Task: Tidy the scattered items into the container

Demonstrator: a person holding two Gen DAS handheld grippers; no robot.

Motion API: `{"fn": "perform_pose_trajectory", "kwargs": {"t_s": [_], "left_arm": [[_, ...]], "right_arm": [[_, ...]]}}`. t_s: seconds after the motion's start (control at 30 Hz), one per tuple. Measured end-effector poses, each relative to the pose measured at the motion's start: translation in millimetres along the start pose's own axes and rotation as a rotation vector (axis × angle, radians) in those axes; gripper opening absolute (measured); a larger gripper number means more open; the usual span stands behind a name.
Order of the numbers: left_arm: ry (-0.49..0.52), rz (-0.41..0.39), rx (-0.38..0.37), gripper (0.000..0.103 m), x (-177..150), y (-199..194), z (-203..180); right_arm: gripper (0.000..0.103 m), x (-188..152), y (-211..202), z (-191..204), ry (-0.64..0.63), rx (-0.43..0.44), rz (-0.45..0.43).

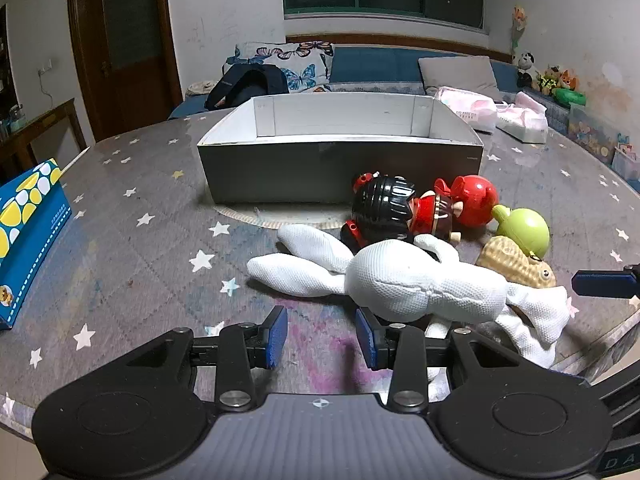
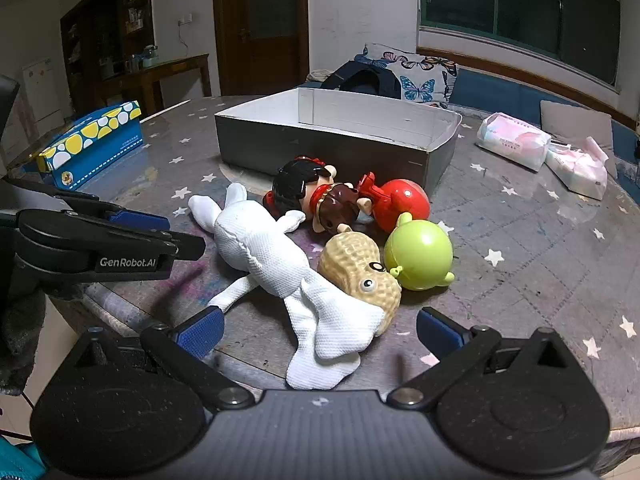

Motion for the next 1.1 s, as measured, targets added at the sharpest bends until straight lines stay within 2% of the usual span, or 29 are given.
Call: {"fn": "perform_pose_trajectory", "kwargs": {"t_s": [1.1], "left_arm": [[-0.005,0.027,0.008,0.041,-4.6,5.4,2.4]], "right_arm": [[0.103,-1.6,7.1,-0.8,0.014,0.006,0.006]]}}
Point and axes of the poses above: each gripper's, at about its wrist camera, not at the fingertips, and y roughly the way its jaws point, z to its left, x to its top, the point moved 10 cm from there along y, roughly the way its jaws point, and after that the axes turned 4 degrees about -z, right-handed, at the moved point
